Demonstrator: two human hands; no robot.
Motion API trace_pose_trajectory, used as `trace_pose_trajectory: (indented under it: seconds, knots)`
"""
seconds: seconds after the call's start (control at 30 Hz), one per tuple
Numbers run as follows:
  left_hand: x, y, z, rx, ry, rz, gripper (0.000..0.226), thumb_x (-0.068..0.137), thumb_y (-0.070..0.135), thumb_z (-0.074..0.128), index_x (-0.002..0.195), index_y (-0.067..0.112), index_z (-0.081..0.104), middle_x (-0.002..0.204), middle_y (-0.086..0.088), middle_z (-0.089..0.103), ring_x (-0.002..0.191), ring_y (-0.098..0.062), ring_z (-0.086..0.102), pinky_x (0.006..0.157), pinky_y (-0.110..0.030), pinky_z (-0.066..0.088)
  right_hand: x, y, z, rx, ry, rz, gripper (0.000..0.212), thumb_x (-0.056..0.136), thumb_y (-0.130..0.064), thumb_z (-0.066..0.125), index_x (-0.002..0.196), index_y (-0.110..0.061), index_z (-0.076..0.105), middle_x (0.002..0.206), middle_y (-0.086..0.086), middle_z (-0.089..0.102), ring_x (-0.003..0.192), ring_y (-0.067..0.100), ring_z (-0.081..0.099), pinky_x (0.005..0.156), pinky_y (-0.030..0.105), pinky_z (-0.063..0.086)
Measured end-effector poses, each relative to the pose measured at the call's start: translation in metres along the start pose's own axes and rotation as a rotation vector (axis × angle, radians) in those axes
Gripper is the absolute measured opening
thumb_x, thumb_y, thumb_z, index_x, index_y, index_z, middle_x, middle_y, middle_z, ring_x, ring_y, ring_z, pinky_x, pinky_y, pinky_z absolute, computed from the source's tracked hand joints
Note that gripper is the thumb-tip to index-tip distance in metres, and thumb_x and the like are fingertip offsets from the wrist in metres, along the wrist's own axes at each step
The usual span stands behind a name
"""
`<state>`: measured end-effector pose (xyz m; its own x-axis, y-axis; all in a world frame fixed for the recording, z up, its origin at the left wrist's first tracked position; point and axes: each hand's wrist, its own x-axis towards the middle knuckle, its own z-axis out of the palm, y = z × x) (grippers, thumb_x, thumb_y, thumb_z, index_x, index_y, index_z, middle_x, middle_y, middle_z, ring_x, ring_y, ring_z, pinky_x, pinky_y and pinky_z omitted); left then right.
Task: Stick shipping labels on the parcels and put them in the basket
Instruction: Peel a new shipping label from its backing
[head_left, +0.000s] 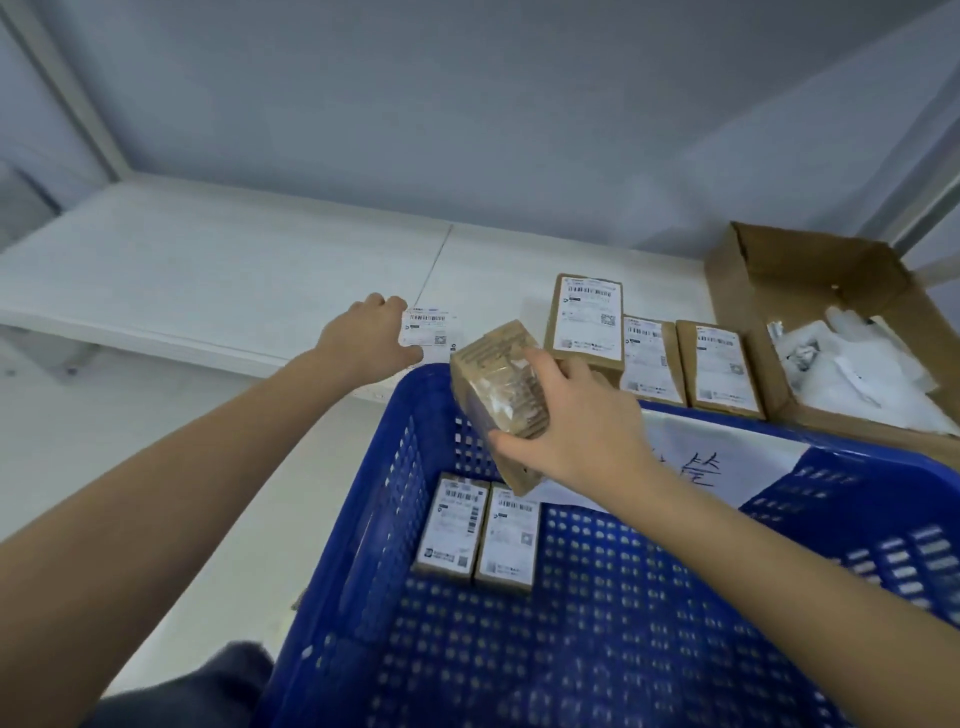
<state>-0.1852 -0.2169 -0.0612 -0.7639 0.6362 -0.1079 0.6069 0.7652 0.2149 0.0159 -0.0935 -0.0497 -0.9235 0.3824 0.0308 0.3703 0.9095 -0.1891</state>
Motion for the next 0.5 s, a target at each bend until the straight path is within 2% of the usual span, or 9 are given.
trace_pose_trajectory:
  seconds: [0.1, 0.23, 0.37, 0.5]
  knots:
    - [0.024, -0.011, 0.014, -0.033, -0.027, -0.093, 0.053, 0.093, 0.035, 0.057, 0.134, 0.005, 0.045, 0.130, -0.015, 0.050, 0.114, -0.030, 0.051, 0.088, -0.039, 0.042, 0.007, -0.009, 0.003, -0.025, 0.010, 0.032, 0.086, 0.076, -0.073, 0.052, 0.145, -0.032, 0.020, 0.127, 0.003, 0.046, 0.115, 0.022, 0.049, 0.072, 0.029, 0.038]
    - [0.048, -0.021, 0.043, -0.144, -0.049, -0.245, 0.044, 0.094, 0.039, 0.055, 0.124, 0.006, 0.052, 0.104, -0.006, 0.057, 0.087, -0.021, 0.047, 0.073, -0.031, 0.036, 0.016, -0.017, 0.004, -0.016, 0.019, 0.074, 0.084, 0.075, -0.075, 0.050, 0.143, -0.035, 0.020, 0.124, 0.001, 0.046, 0.114, 0.021, 0.049, 0.075, 0.031, 0.041]
    - [0.064, -0.026, 0.066, -0.121, -0.075, -0.289, 0.041, 0.091, 0.048, 0.058, 0.104, 0.009, 0.056, 0.090, -0.003, 0.053, 0.081, -0.021, 0.051, 0.066, -0.030, 0.036, 0.021, -0.021, 0.004, -0.034, 0.044, 0.093, 0.083, 0.074, -0.075, 0.050, 0.142, -0.036, 0.021, 0.122, -0.001, 0.046, 0.112, 0.020, 0.050, 0.072, 0.030, 0.039]
    - [0.079, -0.030, 0.075, -0.165, -0.049, -0.325, 0.040, 0.089, 0.049, 0.062, 0.089, 0.011, 0.048, 0.089, -0.005, 0.053, 0.080, -0.022, 0.052, 0.063, -0.029, 0.035, 0.022, -0.025, 0.004, -0.048, 0.036, 0.080, 0.079, 0.076, -0.074, 0.049, 0.141, -0.038, 0.020, 0.122, -0.003, 0.044, 0.112, 0.017, 0.048, 0.070, 0.028, 0.033]
